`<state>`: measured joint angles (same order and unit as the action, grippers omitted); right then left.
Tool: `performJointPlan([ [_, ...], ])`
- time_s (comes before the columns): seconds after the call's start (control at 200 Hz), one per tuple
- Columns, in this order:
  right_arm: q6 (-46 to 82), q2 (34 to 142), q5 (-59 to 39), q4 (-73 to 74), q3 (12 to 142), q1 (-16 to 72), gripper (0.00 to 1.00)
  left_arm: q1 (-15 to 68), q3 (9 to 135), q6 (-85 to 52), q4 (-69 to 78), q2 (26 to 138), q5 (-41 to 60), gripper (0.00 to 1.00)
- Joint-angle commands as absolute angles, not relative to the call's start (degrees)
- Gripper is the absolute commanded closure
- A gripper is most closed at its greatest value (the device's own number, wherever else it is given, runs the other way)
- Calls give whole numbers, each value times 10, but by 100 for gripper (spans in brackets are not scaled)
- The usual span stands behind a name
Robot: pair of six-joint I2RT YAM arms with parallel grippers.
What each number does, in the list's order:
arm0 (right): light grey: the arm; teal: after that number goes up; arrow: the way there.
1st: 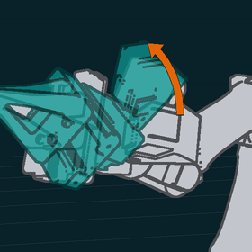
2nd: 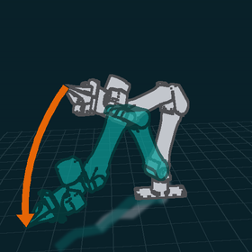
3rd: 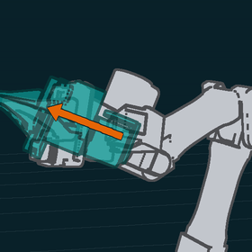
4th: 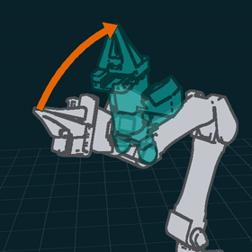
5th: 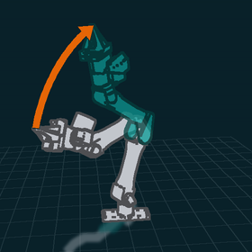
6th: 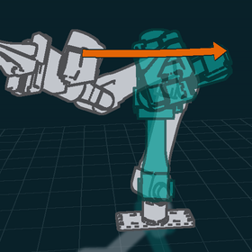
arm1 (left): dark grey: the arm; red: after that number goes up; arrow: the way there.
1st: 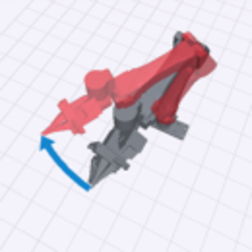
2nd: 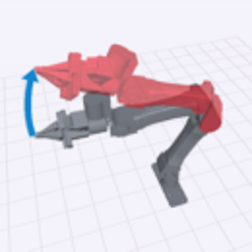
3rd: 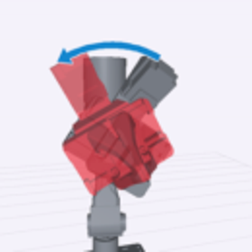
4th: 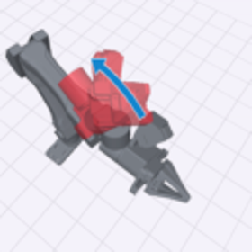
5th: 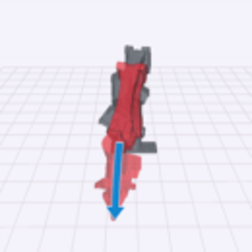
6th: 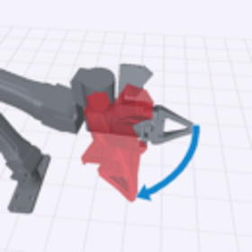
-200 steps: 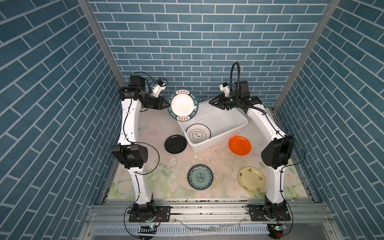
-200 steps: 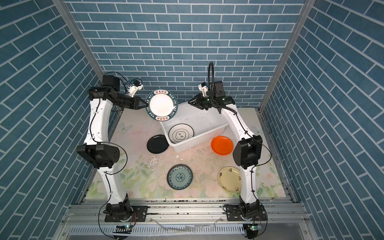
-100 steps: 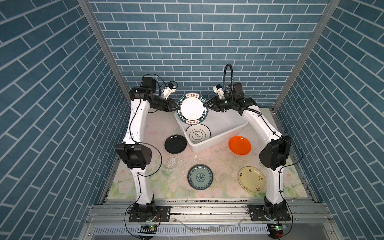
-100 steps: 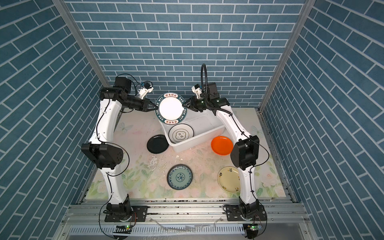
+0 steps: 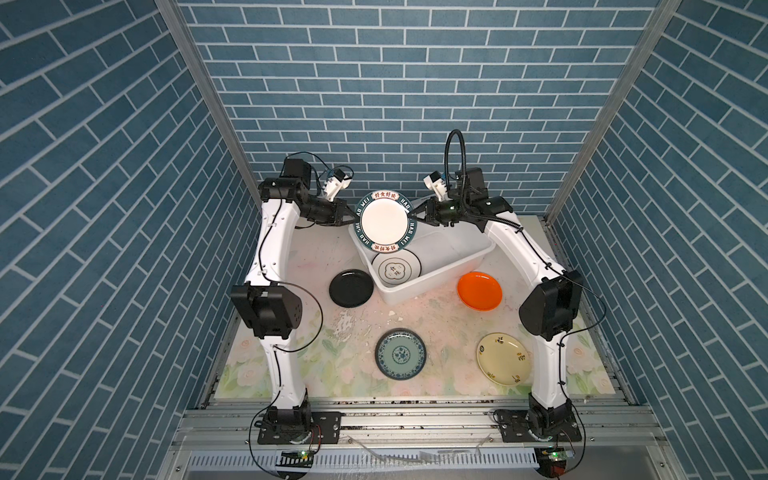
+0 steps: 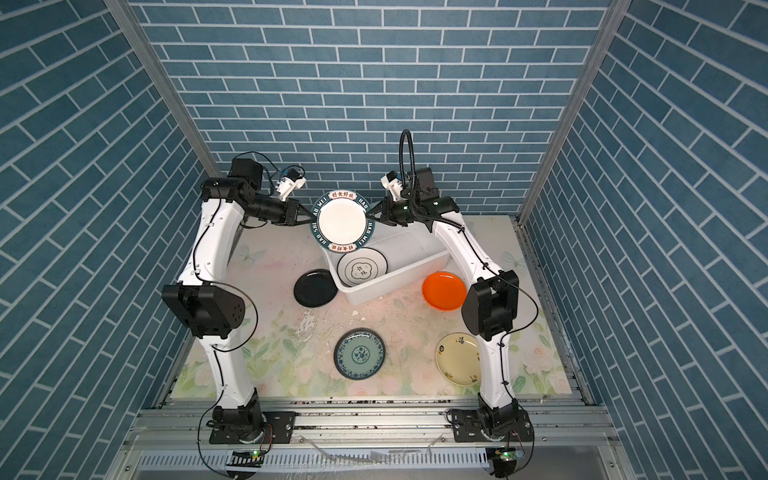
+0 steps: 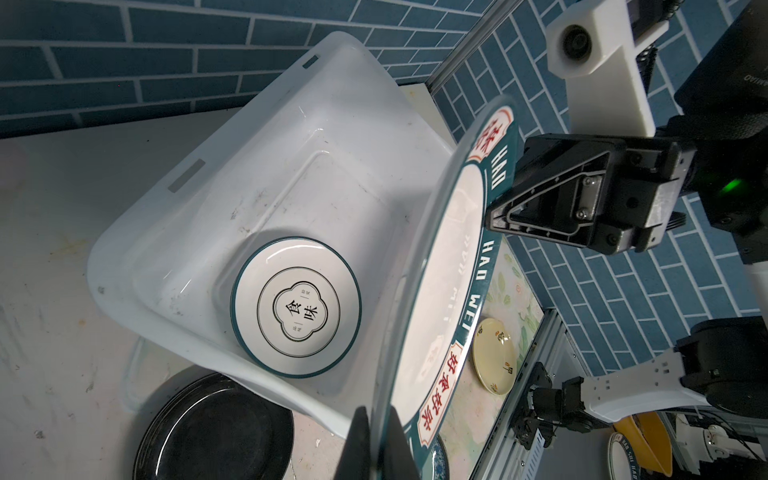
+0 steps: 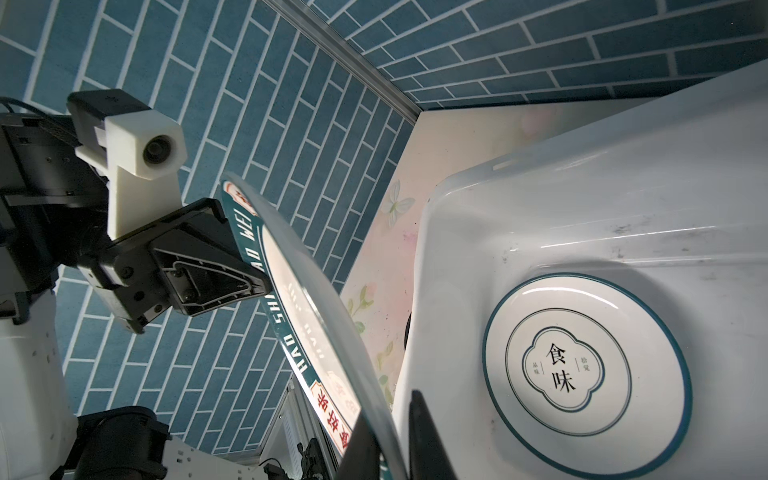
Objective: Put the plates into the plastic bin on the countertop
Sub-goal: 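Grasp the plate's rim with the right gripper while the left gripper holds it, then open the left gripper and draw it back while the right gripper holds the plate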
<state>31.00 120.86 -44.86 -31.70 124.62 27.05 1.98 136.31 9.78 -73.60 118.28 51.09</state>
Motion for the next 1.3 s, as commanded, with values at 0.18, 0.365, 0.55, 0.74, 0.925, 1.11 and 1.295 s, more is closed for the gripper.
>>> performJointPlan([
  [0.18, 358, 1192, -441, -284, 1241, 270, 100, 34, 1355, 126, -746, 1159, 552, 78],
  [0.365, 369, 1194, -450, -264, 1241, 261, 100, 34, 1350, 126, -745, 1154, 535, 72],
  [0.55, 374, 1198, -456, -255, 1241, 257, 100, 34, 1349, 122, -741, 1152, 525, 59],
  [0.74, 379, 1200, -459, -248, 1241, 255, 100, 34, 1350, 121, -741, 1152, 515, 43],
  [0.925, 389, 1198, -462, -233, 1230, 249, 100, 33, 1348, 124, -742, 1147, 486, 34],
  [1.11, 390, 1195, -463, -227, 1222, 237, 100, 28, 1346, 123, -742, 1142, 465, 25],
  [1.295, 366, 1190, -460, -258, 1213, 208, 100, 21, 1345, 158, -762, 1131, 488, 14],
])
